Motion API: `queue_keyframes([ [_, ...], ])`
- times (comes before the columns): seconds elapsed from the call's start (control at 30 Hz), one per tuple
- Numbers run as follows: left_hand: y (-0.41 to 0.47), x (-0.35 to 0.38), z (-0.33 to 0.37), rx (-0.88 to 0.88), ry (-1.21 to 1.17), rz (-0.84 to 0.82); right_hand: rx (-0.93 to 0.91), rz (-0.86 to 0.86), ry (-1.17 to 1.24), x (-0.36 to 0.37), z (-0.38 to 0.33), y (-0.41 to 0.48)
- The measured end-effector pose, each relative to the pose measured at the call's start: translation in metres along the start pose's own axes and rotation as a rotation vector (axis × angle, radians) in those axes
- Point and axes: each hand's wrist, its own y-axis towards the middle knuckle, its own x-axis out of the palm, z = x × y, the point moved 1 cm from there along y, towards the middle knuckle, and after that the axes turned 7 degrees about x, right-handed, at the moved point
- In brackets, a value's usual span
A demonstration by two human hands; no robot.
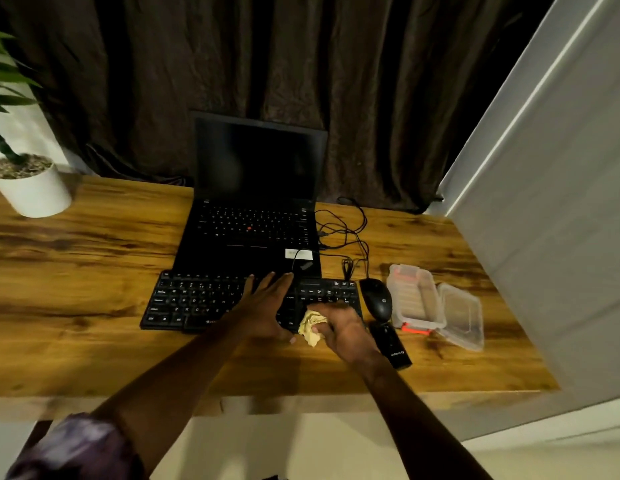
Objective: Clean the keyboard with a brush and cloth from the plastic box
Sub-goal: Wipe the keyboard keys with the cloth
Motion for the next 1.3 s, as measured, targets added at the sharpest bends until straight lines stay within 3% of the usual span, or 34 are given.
queue_keyframes([
  [0.13, 0.004, 0.001, -0.005, -0.016, 0.005, 0.015, 0.032, 0.017, -0.032, -0.014, 0.02, 0.0],
  [0.3, 0.005, -0.006, -0.008, 0.006, 0.038, -0.012, 0.086, 0.048, 0.094, -0.028, 0.044, -0.003],
  [0.7, 0.012, -0.011, -0.01, 0.011, 0.112, -0.052, -0.002, -0.024, 0.082, 0.0, -0.008, 0.043],
  [0.9, 0.012, -0.01, -0.01, 0.023, 0.092, -0.041, -0.014, -0.004, 0.082, -0.011, 0.021, 0.034],
  [1.3, 0.016, -0.01, -0.011, 0.016, 0.091, -0.059, -0.029, -0.065, 0.095, -0.004, 0.011, 0.035],
])
